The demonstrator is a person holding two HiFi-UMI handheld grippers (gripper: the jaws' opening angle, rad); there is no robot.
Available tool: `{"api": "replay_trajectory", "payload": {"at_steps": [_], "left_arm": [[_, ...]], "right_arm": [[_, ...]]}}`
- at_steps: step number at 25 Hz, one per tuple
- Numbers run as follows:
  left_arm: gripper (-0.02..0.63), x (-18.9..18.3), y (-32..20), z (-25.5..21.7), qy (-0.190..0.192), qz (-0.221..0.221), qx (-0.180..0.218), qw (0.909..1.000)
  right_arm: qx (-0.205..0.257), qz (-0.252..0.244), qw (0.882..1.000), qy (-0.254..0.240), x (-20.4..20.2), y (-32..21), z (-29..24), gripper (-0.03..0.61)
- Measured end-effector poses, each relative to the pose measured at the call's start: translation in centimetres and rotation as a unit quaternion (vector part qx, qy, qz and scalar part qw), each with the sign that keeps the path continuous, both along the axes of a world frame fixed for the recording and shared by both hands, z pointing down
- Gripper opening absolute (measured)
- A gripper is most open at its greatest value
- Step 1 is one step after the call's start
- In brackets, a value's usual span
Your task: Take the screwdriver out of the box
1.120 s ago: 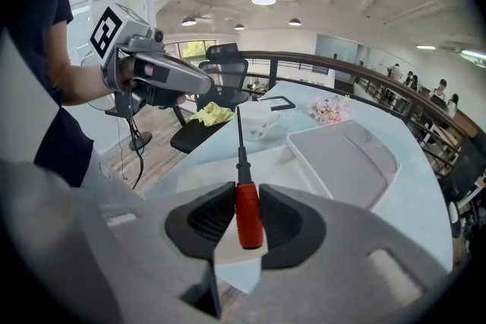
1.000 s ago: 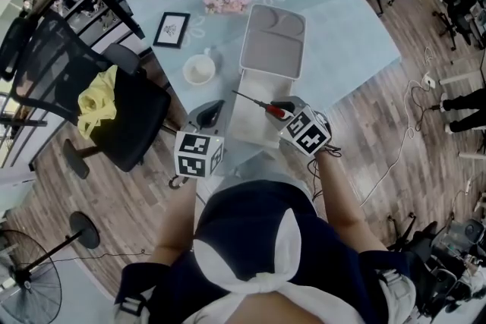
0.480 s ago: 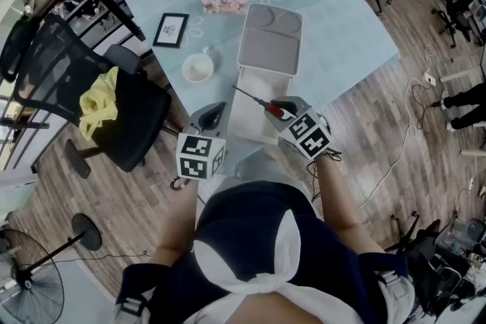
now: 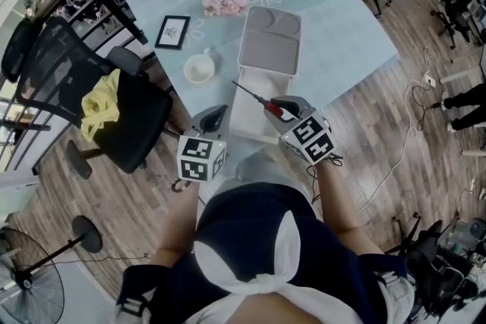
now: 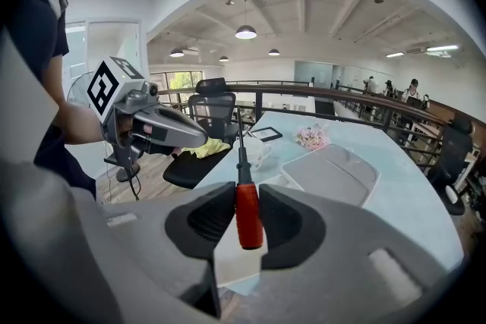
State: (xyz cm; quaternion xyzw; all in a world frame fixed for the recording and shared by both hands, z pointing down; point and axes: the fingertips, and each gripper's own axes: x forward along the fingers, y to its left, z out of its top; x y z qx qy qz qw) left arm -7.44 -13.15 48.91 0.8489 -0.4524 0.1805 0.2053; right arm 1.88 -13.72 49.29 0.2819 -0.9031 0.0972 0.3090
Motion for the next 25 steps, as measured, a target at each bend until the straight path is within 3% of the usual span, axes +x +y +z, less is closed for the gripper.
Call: {"api": "replay_trajectory", "payload": {"at_steps": [25], "left_arm": [[0.017, 1.5, -0.2, -2.2, 0.007, 0.010, 0.028, 0.9995]], "right_arm": [[0.054, 0.032, 0.995, -0.072, 0.5, 0.1, -6.8, 0.097]]}}
